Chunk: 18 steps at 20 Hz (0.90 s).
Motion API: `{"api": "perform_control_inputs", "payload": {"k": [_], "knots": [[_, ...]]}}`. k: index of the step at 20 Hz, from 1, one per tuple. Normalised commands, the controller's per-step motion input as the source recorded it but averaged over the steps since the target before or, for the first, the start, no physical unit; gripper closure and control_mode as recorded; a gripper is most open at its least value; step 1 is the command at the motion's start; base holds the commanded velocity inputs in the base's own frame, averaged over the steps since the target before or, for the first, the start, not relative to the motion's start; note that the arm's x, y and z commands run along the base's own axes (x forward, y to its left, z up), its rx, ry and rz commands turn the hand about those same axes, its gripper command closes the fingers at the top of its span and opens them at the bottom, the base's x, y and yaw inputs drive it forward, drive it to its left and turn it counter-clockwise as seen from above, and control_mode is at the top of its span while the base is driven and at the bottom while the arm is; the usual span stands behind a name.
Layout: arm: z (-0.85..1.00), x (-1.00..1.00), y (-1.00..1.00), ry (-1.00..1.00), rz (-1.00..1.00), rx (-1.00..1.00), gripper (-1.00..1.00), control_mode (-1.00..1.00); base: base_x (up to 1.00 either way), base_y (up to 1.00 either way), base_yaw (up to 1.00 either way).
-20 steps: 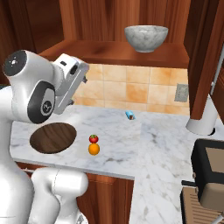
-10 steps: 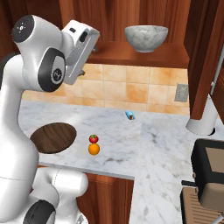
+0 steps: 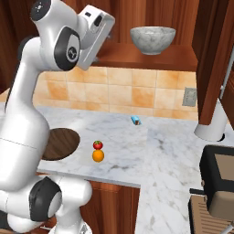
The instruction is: Pick both bowls and place them on the counter. Then place the tomato in one bowl and place the orange in the other bowl.
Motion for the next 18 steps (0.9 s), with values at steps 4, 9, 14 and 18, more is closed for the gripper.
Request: {"api": "perform_control_inputs", "payload": {"k": [4, 9, 14, 18], "knots": [[0.0, 0.53, -0.19, 0.0, -0.05, 0.0, -1.0, -1.0, 0.0, 0.0, 0.0], [0.0, 0.58, -0.2, 0.0, -0.01, 0.0, -1.0, -1.0, 0.0, 0.0, 0.0], [0.0, 0.51, -0.29, 0.0, 0.0, 0.0, -1.0, -1.0, 0.0, 0.0, 0.0], [0.03, 0.44, -0.25, 0.0, 0.0, 0.0, -1.0, -1.0, 0.0, 0.0, 0.0]]}}
